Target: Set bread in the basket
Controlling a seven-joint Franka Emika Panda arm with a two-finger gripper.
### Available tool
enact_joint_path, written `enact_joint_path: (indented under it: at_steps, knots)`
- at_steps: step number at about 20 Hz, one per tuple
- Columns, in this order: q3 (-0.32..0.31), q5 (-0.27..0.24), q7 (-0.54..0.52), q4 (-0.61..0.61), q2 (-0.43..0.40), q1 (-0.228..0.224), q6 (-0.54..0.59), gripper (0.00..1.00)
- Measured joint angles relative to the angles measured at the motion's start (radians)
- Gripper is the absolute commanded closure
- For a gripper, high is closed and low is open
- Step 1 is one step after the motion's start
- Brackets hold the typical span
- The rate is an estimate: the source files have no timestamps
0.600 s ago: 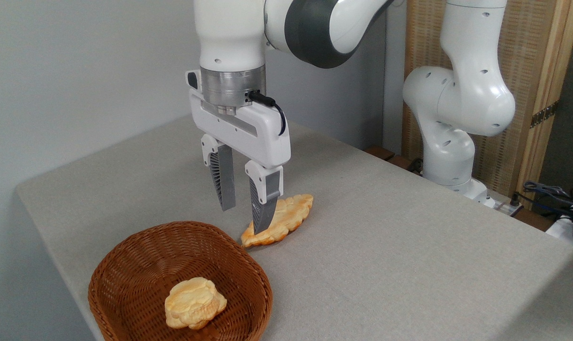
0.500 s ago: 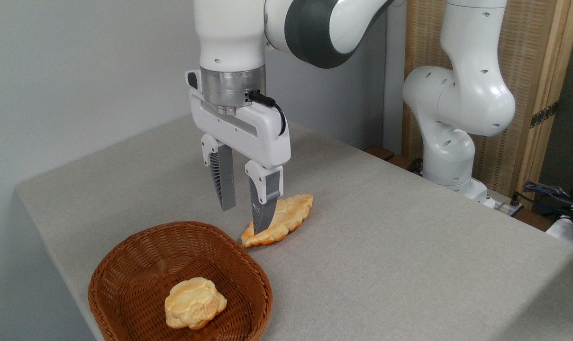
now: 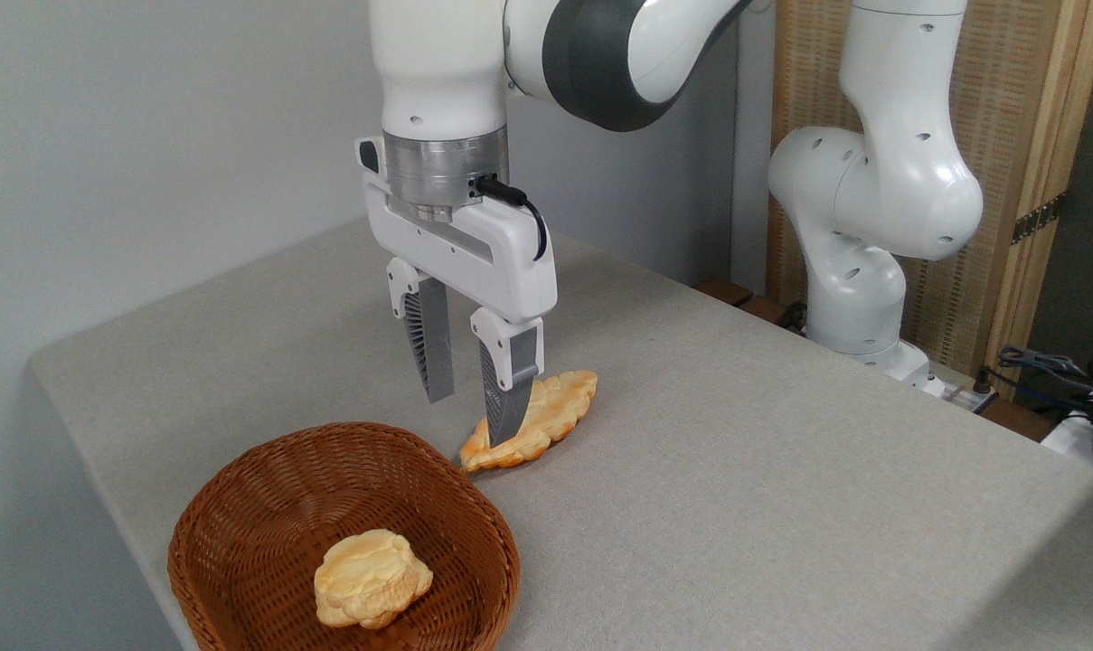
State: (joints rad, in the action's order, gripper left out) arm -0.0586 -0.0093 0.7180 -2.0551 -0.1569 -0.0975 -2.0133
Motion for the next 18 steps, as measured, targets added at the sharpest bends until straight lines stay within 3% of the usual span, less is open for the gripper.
enact_joint_path:
  at_steps: [8,15,18]
  knots:
    - [0.005,-0.004,0.0,-0.051,0.004,-0.027,0.013,0.0]
    - [0.009,-0.088,-0.001,-0.139,0.005,-0.069,0.013,0.0]
    - [0.009,-0.093,-0.001,-0.16,0.007,-0.075,0.013,0.0]
